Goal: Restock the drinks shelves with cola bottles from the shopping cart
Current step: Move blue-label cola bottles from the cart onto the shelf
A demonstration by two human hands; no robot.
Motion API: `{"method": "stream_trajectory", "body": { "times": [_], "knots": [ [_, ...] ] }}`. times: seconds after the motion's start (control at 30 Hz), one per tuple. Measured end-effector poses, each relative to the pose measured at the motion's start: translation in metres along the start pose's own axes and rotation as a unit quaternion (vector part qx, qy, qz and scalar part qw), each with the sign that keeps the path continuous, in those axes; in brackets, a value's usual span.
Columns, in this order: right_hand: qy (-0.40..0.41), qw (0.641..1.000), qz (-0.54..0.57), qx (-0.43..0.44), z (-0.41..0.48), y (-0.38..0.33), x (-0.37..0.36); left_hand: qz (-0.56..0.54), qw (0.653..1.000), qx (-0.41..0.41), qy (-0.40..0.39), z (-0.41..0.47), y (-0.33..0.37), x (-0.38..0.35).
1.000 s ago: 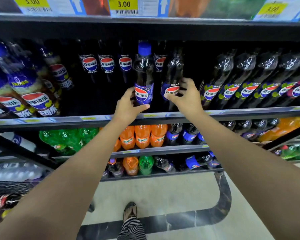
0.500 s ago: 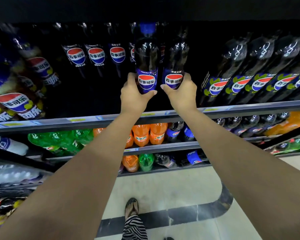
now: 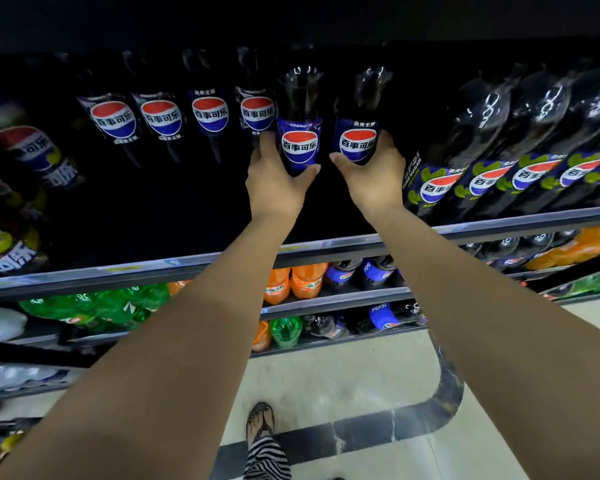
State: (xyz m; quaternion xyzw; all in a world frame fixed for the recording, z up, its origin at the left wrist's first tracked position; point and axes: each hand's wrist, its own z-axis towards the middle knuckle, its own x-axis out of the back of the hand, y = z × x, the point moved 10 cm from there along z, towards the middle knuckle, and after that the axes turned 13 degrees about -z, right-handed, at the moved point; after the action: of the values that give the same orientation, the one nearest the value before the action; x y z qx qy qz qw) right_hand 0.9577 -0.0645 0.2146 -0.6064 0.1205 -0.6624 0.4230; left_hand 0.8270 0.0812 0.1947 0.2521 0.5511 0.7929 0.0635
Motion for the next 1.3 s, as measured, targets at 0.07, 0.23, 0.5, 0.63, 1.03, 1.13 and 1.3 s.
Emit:
{"method": "stream_trajectory", "body": {
  "times": [0.07,0.23,0.5,0.63,1.03,1.13,1.3],
  "knots": [
    [-0.005,1.000,0.005,-0.003,0.004,-0.001,-0.002,0.001,1.000,-0.001,0.000,0.003,0.002,-0.003],
    [-0.019,0.999,0.033,-0.007,0.012,-0.001,-0.009,0.010,1.000,-0.004,0.004,0.006,0.003,-0.008],
    [-0.066,0.996,0.063,0.003,0.014,0.004,-0.019,0.005,1.000,-0.004,0.027,0.002,0.002,-0.008],
    [-0.099,0.993,0.064,0.003,0.018,0.003,-0.024,0.009,0.999,0.015,0.036,0.001,-0.001,-0.008],
    [-0.144,0.987,0.066,-0.034,0.020,0.003,-0.027,0.038,0.998,0.043,0.012,0.003,0.003,-0.012],
    [-0.158,0.984,0.046,-0.068,0.019,0.004,-0.028,0.044,0.994,0.089,-0.049,0.011,0.001,-0.014],
    [-0.211,0.974,-0.014,-0.085,-0.010,0.001,-0.021,0.129,0.969,0.172,-0.125,-0.006,-0.006,0.001]
  ]
}}
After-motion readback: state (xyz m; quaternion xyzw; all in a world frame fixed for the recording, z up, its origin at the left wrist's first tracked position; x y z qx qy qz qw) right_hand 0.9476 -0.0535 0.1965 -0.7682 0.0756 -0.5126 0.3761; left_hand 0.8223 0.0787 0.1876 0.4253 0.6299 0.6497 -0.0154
